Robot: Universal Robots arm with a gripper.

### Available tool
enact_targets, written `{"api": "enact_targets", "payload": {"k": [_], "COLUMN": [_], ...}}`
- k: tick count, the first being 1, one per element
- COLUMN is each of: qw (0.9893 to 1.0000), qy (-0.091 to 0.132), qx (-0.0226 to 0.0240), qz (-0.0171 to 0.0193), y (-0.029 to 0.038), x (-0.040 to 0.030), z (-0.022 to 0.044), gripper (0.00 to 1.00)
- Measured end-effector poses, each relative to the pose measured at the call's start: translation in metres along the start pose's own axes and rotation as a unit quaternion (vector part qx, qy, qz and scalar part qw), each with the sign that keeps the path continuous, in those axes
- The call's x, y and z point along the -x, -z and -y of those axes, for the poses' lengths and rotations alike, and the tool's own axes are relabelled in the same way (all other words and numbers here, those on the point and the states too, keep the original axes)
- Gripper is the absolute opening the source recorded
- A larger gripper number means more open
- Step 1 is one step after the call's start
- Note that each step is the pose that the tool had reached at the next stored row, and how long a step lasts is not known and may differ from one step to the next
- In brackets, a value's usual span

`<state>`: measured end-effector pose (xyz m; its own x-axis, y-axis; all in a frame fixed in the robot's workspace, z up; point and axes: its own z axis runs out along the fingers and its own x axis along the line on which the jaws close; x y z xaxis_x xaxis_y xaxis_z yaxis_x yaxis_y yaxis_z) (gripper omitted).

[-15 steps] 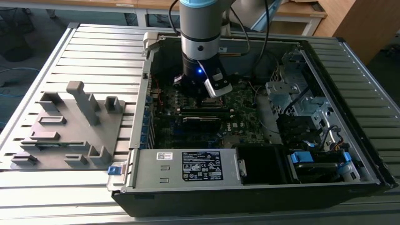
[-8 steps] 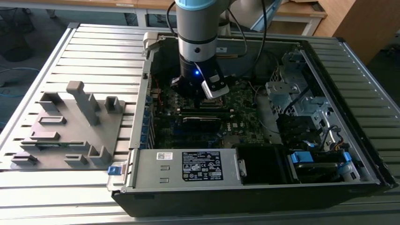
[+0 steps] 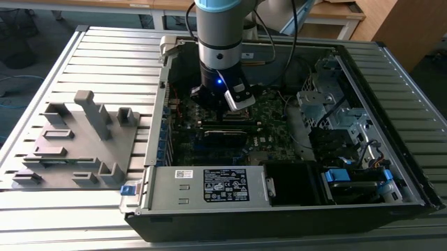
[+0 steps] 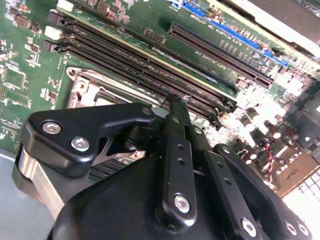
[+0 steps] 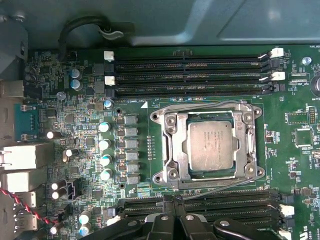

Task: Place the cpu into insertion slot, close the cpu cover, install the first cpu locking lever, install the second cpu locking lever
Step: 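Install the second cpu locking lever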

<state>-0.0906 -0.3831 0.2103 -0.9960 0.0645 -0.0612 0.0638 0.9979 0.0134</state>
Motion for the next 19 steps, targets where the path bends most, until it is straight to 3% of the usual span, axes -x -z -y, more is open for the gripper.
{"api": "enact_targets", "payload": {"k": [10, 19], "qw": [1.0, 1.0], "qy": [0.0, 0.0], "qx": [0.0, 0.0], "qz": [0.0, 0.0], "y": [-0.0012, -0.0084], "x": [-0.0037, -0.0059], "z": [0.0002, 0.0005], "gripper": [0.1, 0.1]}}
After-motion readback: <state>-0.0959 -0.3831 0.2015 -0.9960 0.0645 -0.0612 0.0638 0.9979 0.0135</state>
